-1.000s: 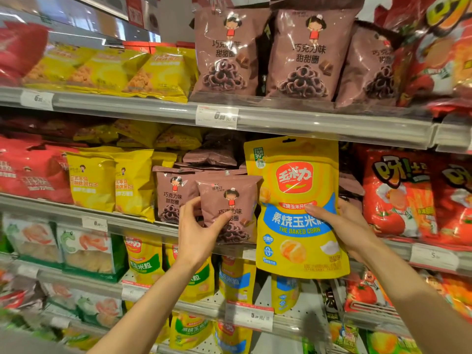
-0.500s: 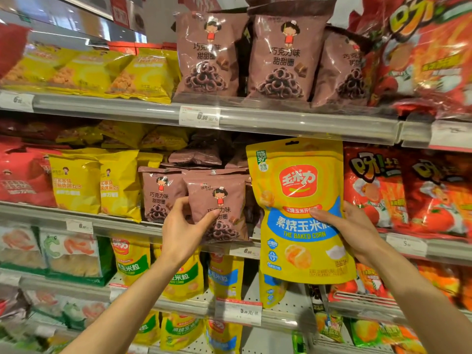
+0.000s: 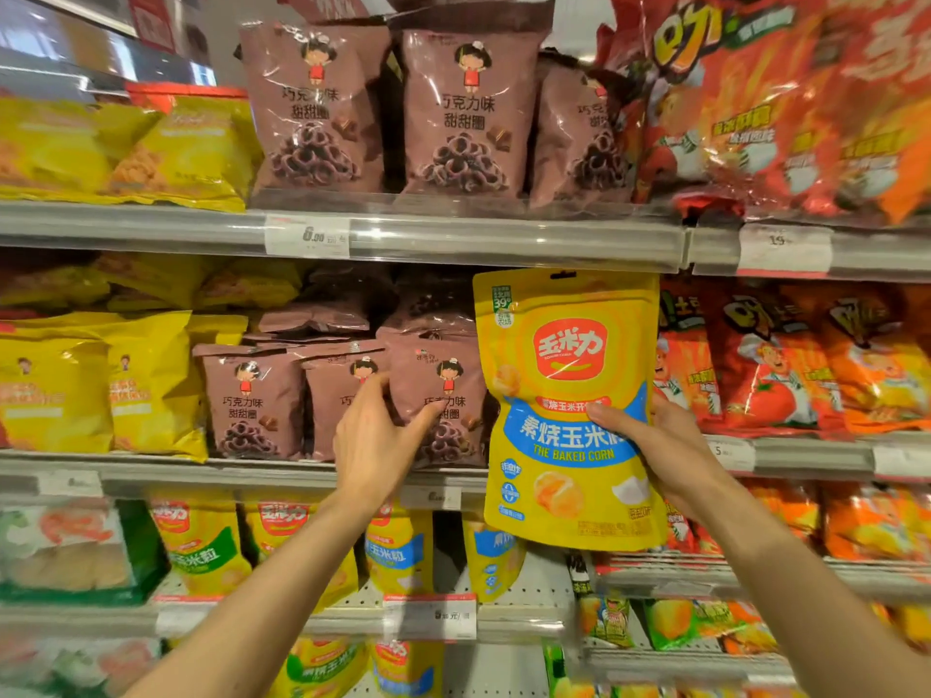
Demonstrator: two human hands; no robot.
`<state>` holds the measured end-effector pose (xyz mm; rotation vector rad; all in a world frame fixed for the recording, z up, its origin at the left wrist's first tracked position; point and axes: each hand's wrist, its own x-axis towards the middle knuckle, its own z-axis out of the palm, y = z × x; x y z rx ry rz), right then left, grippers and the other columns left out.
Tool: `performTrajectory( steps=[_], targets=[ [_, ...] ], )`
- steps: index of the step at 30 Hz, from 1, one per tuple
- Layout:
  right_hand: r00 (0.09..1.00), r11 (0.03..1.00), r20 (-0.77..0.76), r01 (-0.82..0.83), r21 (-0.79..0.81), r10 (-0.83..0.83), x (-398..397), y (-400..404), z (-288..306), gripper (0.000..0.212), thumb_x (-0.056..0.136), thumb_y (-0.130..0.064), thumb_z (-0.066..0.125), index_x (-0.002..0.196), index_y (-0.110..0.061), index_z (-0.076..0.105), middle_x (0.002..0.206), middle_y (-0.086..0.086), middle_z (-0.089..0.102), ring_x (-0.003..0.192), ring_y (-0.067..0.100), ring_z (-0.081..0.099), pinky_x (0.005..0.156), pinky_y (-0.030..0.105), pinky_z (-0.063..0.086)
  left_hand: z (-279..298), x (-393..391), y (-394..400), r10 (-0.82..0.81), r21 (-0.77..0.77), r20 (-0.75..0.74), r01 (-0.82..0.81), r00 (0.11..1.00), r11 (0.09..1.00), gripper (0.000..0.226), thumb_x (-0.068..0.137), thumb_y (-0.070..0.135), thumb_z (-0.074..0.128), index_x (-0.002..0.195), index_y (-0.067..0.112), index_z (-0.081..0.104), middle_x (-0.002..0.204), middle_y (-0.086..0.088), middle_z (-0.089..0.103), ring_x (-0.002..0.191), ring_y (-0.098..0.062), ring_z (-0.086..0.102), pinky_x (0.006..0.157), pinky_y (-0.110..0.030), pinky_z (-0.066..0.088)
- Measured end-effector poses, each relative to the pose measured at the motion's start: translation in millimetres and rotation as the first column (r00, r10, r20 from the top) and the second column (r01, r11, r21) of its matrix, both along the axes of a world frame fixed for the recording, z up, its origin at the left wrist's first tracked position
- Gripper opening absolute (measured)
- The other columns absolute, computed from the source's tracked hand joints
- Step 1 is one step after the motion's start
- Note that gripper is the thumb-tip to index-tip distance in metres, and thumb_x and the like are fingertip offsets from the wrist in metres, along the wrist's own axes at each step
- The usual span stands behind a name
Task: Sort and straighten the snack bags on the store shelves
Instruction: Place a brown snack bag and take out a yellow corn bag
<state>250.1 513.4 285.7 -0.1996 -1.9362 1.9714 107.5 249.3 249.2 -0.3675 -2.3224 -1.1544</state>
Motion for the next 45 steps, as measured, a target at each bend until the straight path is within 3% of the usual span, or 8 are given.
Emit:
performTrajectory(
  steps=[5, 10, 13, 15, 19, 30, 37, 45],
  targets=[
    [1.000, 1.000, 0.013, -0.011, -0.002, 0.011, -3.0, -4.3, -5.4, 0.048, 0.078, -0.024, 0.079, 0.124, -0.020, 0.067, 0.111, 0.003, 0.079, 0.098, 0.024, 0.077, 0.080, 0.038, 0.060, -0.4, -5.0, 10.1, -0.130, -0.177, -0.070, 0.116, 0.989, 0.977, 0.046, 0.096, 0.056, 0.056, 0.129, 0.023, 0.056, 0.110, 0.000, 0.066, 0.101, -0.024, 0.064, 0.080, -0.039, 0.053],
    [1.000, 1.000, 0.020, -0.006, -0.011, 0.007, -10.0, -10.5, -8.1, 0.042, 0.084, -0.020, 0.078, 0.125, -0.019, 0.067, 0.111, 0.003, 0.079, 0.098, 0.025, 0.077, 0.081, 0.040, 0.060, -3.3, -8.8, -8.6, -0.036, -0.320, -0.209, -0.033, 0.977, 0.947, 0.068, 0.093, 0.059, 0.059, 0.143, 0.015, 0.048, 0.117, -0.007, 0.054, 0.106, -0.025, 0.054, 0.073, -0.043, 0.055],
    [1.000, 1.000, 0.022, -0.001, -0.010, 0.001, -14.9, -12.3, -8.5, 0.046, 0.081, -0.022, 0.081, 0.125, -0.019, 0.067, 0.111, 0.004, 0.079, 0.099, 0.027, 0.077, 0.088, 0.045, 0.058, -6.8, -11.7, -21.5, 0.020, -0.356, -0.372, -0.163, 0.928, 0.920, 0.071, 0.089, 0.065, 0.060, 0.141, 0.018, 0.049, 0.133, -0.015, 0.052, 0.121, -0.032, 0.049, 0.094, -0.050, 0.048],
    [1.000, 1.000, 0.017, -0.002, -0.014, 0.002, -18.7, -15.9, -8.5, 0.050, 0.078, -0.024, 0.082, 0.125, -0.019, 0.067, 0.112, 0.004, 0.079, 0.099, 0.027, 0.077, 0.089, 0.046, 0.058, -5.4, -14.2, -24.8, 0.069, -0.418, -0.370, -0.232, 0.927, 0.878, 0.081, 0.090, 0.074, 0.049, 0.153, 0.026, 0.037, 0.159, -0.019, 0.030, 0.148, -0.037, 0.028, 0.118, -0.054, 0.025],
    [1.000, 1.000, 0.002, -0.025, 0.002, 0.025, -23.8, -23.3, -8.4, 0.049, 0.077, -0.024, 0.081, 0.123, -0.020, 0.067, 0.112, 0.005, 0.079, 0.101, 0.027, 0.077, 0.090, 0.046, 0.057, -8.6, -26.0, -23.5, 0.067, -0.473, -0.284, -0.200, 0.957, 0.858, 0.092, 0.088, 0.086, 0.021, 0.162, 0.033, 0.002, 0.169, -0.012, -0.012, 0.156, -0.030, -0.015, 0.125, -0.056, 0.002],
    [1.000, 1.000, -0.014, 0.007, 0.007, -0.007, -27.0, -27.9, -11.6, 0.045, 0.080, -0.023, 0.079, 0.124, -0.023, 0.067, 0.111, 0.000, 0.079, 0.099, 0.023, 0.077, 0.085, 0.042, 0.058, -12.9, -53.3, -11.3, 0.075, -0.573, -0.272, -0.224, 0.959, 0.789, 0.100, 0.086, 0.087, 0.024, 0.162, 0.022, 0.015, 0.169, -0.020, -0.001, 0.156, -0.036, -0.006, 0.124, -0.060, 0.005],
    [1.000, 1.000, 0.003, 0.004, -0.005, -0.004, -20.5, -23.4, -13.9, 0.042, 0.086, -0.019, 0.077, 0.125, -0.023, 0.065, 0.112, 0.003, 0.079, 0.099, 0.025, 0.077, 0.083, 0.043, 0.060, -25.0, -33.8, -29.0, -0.200, -0.577, -0.458, -0.118, 0.866, 0.808, 0.082, 0.093, 0.069, 0.049, 0.159, 0.023, 0.029, 0.168, -0.017, 0.012, 0.157, -0.032, 0.007, 0.123, -0.057, 0.015],
    [1.000, 1.000, 0.008, -0.001, -0.009, 0.001, -14.7, -25.6, -15.9, 0.044, 0.083, -0.021, 0.079, 0.125, -0.023, 0.066, 0.113, 0.002, 0.078, 0.100, 0.025, 0.077, 0.087, 0.045, 0.059, -21.1, -24.8, -20.2, -0.201, -0.619, -0.369, -0.078, 0.908, 0.782, 0.078, 0.090, 0.061, 0.048, 0.155, 0.019, 0.036, 0.166, -0.020, 0.020, 0.155, -0.036, 0.014, 0.124, -0.055, 0.014]
  ],
)
